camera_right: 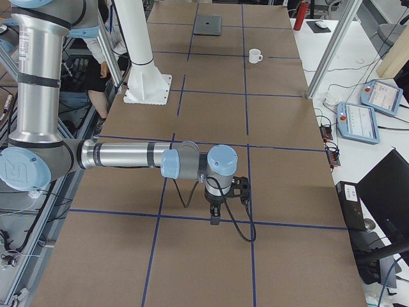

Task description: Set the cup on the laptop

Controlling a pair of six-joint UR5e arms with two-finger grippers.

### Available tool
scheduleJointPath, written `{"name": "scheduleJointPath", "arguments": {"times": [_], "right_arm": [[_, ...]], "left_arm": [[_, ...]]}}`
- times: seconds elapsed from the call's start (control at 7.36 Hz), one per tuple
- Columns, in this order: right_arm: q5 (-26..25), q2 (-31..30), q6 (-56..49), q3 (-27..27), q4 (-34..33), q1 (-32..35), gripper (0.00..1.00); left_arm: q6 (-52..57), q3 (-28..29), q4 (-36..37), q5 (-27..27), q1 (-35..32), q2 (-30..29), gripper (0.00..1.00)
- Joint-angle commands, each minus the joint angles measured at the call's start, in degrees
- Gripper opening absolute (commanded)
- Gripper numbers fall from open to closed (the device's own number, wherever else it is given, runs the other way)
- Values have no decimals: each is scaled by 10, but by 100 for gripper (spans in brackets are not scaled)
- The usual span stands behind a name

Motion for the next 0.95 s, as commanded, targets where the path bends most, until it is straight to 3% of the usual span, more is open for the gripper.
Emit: {"name": "scheduleJointPath", "arguments": {"times": [0.0, 0.41, 0.68, 0.81], "right_arm": [[0, 0, 0, 0, 0, 0, 100], [0, 0, 0, 0, 0, 0, 100], [-1, 0, 0, 0, 0, 0, 100], [-1, 0, 0, 0, 0, 0, 100]], "left_arm": [[-1, -2, 0, 1, -1, 0, 100], [-2, 3, -6, -4, 2, -3, 100], [-6, 4, -90, -6, 4, -4, 100], [-28, 8, -96, -5, 6, -33, 100]]}}
